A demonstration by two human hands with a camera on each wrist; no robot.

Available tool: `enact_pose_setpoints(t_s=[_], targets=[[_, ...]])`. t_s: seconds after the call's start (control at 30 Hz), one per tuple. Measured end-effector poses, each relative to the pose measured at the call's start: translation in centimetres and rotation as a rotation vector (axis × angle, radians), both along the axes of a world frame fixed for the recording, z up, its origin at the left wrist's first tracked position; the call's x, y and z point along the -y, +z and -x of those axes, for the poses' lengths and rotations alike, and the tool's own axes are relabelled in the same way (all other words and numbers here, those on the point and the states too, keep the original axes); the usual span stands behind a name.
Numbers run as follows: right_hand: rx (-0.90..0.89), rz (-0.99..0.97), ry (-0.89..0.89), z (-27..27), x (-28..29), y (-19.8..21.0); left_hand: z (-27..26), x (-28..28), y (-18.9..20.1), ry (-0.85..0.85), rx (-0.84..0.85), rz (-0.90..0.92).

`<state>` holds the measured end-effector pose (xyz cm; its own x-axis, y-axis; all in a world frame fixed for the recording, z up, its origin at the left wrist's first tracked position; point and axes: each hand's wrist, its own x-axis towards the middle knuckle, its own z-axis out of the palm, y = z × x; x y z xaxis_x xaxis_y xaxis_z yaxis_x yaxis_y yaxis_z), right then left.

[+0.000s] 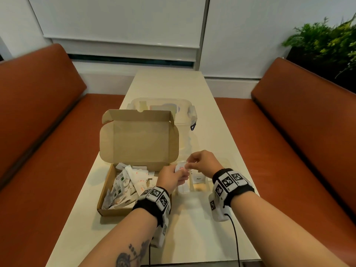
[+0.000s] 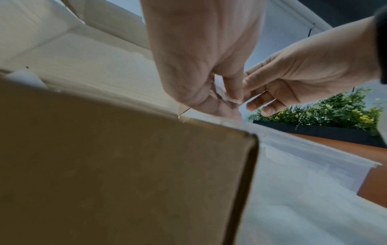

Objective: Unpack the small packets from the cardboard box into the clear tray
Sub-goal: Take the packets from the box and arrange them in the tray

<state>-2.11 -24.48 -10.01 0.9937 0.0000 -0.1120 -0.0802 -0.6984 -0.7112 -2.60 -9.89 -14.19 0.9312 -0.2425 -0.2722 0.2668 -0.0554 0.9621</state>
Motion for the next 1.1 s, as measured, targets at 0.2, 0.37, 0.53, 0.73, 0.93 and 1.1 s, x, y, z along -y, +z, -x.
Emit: enact_pose_setpoints(t_s=[0.2, 0.37, 0.53, 0.73, 0.93, 1.1], targets=[[0.066, -0.125, -0.204, 0.5, 2.4, 0.4, -0.2, -0.4, 0.6, 0.143, 0.251, -0.708], [0.095, -0.109, -0.31, 1.3, 5.9, 0.6, -0.4, -0.4, 0.7, 0.075, 0.117, -0.862], [-0.015, -0.036, -0.267, 2.0, 8.0, 0.4, -0.6, -0.1, 0.8, 0.095, 0.092, -0.869], [-0.011, 0.178, -0.24, 1.2, 8.1, -0.6, -0.7, -0.5, 0.7, 0.113, 0.09, -0.836], [-0.092, 0.31, -0.082, 0.4, 6.5, -1.1, -0.5, -0.7, 0.8, 0.152, 0.091, -0.788], [-0.136, 0.438, -0.008, -0.3, 5.5, -1.1, -0.4, -0.8, 0.8, 0.153, 0.092, -0.77]])
